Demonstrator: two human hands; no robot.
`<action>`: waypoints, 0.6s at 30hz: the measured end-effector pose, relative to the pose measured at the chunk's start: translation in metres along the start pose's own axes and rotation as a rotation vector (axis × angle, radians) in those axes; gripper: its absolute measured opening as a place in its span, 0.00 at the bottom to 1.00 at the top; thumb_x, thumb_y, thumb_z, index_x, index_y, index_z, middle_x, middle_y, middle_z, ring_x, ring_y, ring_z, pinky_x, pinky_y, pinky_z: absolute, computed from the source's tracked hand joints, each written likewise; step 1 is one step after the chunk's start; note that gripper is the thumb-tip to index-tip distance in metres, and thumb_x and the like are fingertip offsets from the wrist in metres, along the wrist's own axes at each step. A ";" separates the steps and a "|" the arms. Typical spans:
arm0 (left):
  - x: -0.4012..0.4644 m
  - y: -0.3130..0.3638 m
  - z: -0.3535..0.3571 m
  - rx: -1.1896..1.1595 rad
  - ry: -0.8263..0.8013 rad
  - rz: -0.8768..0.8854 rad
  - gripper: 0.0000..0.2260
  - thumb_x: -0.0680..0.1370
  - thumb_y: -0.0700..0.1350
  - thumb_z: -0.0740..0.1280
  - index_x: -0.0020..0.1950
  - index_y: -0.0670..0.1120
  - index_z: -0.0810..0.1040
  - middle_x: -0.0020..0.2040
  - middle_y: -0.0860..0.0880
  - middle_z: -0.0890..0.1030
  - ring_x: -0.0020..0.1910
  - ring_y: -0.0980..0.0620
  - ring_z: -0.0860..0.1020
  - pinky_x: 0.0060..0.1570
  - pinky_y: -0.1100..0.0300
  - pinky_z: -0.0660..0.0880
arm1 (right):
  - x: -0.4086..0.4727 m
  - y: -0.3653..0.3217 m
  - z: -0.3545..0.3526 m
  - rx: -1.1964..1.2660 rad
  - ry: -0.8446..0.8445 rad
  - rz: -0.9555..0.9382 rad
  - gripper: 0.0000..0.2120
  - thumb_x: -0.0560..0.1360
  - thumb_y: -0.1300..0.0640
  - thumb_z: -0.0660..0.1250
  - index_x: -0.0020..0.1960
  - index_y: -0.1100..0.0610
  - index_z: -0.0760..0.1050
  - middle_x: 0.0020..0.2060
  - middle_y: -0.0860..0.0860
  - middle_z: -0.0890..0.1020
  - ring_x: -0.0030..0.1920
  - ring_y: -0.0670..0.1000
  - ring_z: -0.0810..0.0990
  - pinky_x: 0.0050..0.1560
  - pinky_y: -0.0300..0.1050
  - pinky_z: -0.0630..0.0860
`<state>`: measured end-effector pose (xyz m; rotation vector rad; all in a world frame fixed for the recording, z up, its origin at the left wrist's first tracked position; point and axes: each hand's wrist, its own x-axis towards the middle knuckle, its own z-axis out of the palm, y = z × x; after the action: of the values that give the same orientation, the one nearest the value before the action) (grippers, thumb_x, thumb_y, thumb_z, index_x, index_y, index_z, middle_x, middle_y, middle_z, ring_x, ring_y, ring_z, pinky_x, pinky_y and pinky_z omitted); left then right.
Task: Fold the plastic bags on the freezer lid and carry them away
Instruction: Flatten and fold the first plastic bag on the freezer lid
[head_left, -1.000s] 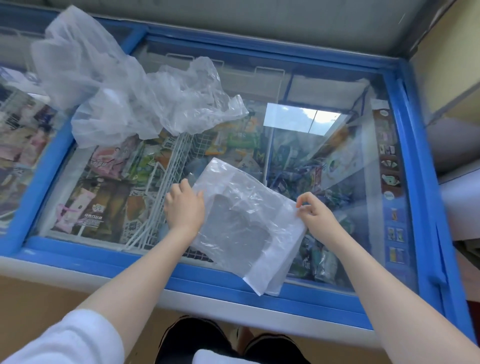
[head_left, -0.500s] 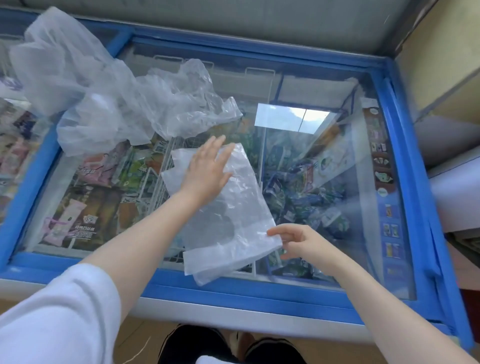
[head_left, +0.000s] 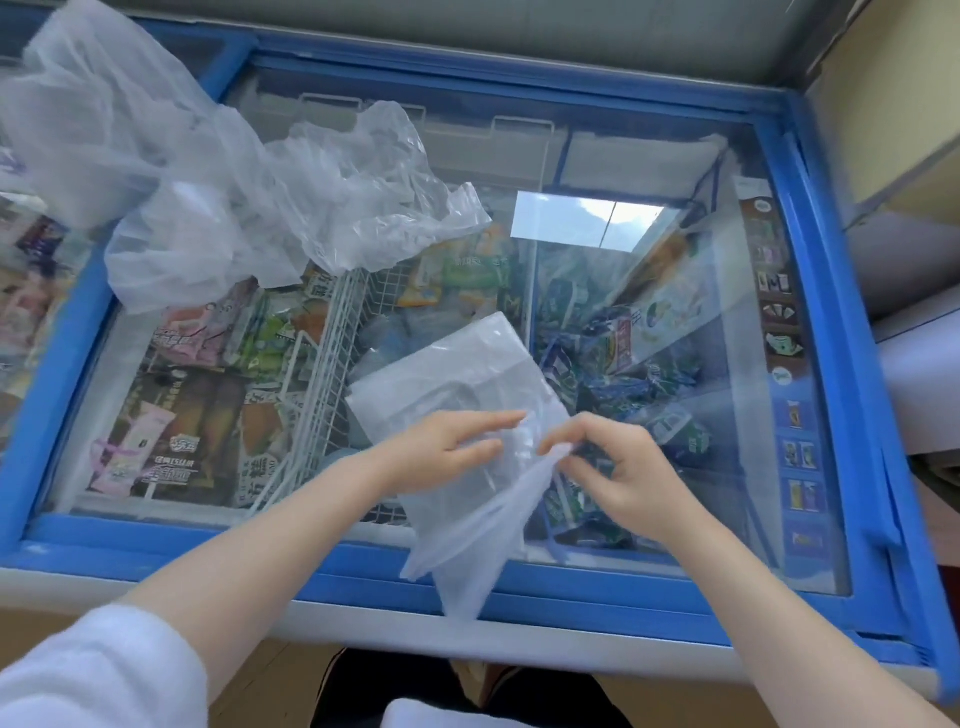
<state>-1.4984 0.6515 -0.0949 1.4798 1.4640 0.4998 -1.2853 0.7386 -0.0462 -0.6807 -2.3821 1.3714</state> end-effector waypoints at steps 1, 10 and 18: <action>-0.006 0.001 -0.011 -0.137 0.007 -0.082 0.16 0.78 0.59 0.59 0.66 0.62 0.69 0.66 0.64 0.71 0.67 0.63 0.66 0.65 0.68 0.62 | 0.008 -0.003 -0.001 0.027 0.014 0.024 0.10 0.74 0.51 0.60 0.44 0.58 0.75 0.35 0.51 0.79 0.34 0.52 0.75 0.35 0.43 0.70; -0.072 0.026 -0.063 -0.164 -0.071 -0.438 0.28 0.68 0.63 0.66 0.66 0.56 0.69 0.52 0.60 0.79 0.53 0.62 0.77 0.56 0.63 0.71 | 0.072 0.005 0.019 -0.022 0.134 0.276 0.04 0.77 0.60 0.63 0.44 0.56 0.69 0.34 0.46 0.76 0.36 0.36 0.74 0.36 0.29 0.66; -0.042 0.010 -0.048 0.333 0.306 -0.422 0.10 0.79 0.47 0.60 0.51 0.43 0.76 0.54 0.48 0.75 0.56 0.47 0.71 0.55 0.54 0.69 | 0.102 0.029 0.026 -0.259 0.130 0.460 0.14 0.79 0.57 0.57 0.36 0.52 0.61 0.33 0.47 0.66 0.38 0.50 0.65 0.33 0.42 0.59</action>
<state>-1.5403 0.6308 -0.0510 1.3229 2.1226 0.2335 -1.3764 0.7880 -0.0814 -1.4145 -2.4116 1.1318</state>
